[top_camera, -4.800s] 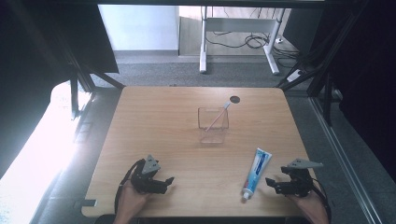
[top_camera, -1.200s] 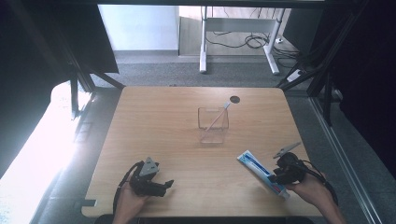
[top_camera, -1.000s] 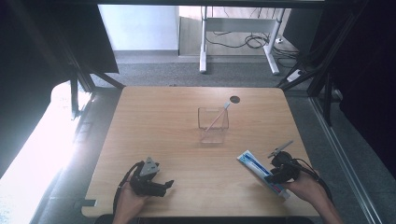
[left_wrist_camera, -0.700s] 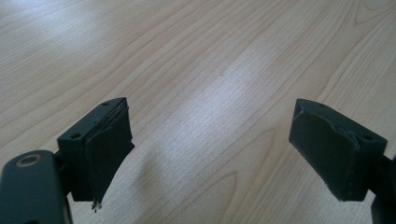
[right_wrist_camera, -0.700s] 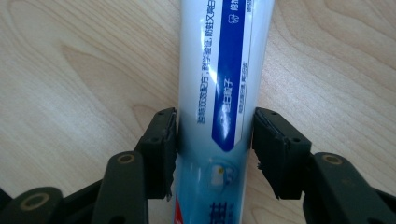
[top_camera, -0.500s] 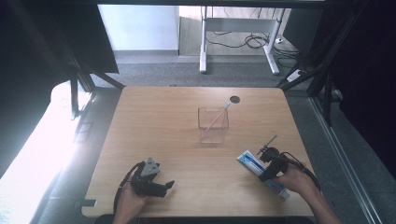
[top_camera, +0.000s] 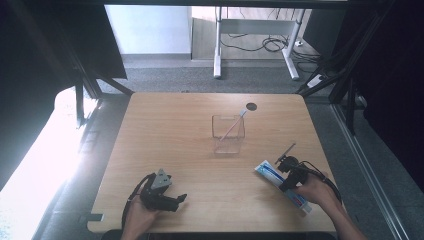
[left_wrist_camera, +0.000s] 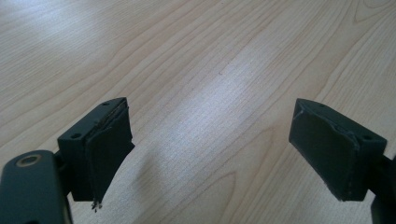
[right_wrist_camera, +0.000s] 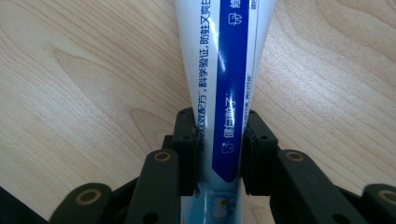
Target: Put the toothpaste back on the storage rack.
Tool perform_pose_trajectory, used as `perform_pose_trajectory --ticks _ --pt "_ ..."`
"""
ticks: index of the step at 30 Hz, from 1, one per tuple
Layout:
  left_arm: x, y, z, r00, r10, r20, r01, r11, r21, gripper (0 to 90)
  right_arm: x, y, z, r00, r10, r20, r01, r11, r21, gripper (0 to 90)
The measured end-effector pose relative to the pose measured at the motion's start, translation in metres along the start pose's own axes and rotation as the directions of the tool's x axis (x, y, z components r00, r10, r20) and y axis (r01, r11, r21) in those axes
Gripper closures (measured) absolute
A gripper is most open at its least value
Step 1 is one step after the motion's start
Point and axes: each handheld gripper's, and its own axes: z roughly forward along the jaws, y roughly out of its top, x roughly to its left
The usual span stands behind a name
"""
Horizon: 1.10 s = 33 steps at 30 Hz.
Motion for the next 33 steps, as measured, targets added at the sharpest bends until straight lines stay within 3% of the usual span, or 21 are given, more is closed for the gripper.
perform_pose_trajectory --ticks 10,20,29,33 --pt "0.000 0.000 0.000 1.0000 0.001 0.000 -0.001 1.0000 -0.001 13.4 0.001 -0.004 -0.006 0.9999 0.005 -0.015 -0.006 0.999 -0.051 73.4" --pt "-0.002 0.001 0.002 0.9999 0.008 0.010 -0.008 1.0000 0.000 13.4 -0.002 -0.007 -0.021 0.9999 0.010 -0.001 -0.010 0.994 -0.107 73.3" --pt "-0.001 0.000 0.002 0.9999 0.004 0.010 -0.004 1.0000 0.001 13.3 -0.003 -0.007 -0.035 0.9999 0.011 -0.010 -0.013 0.982 -0.186 73.4" --pt "-0.001 0.000 0.002 1.0000 0.003 0.009 -0.003 1.0000 -0.002 13.3 -0.003 -0.006 -0.043 0.9997 0.013 -0.019 -0.017 0.972 -0.236 73.4"
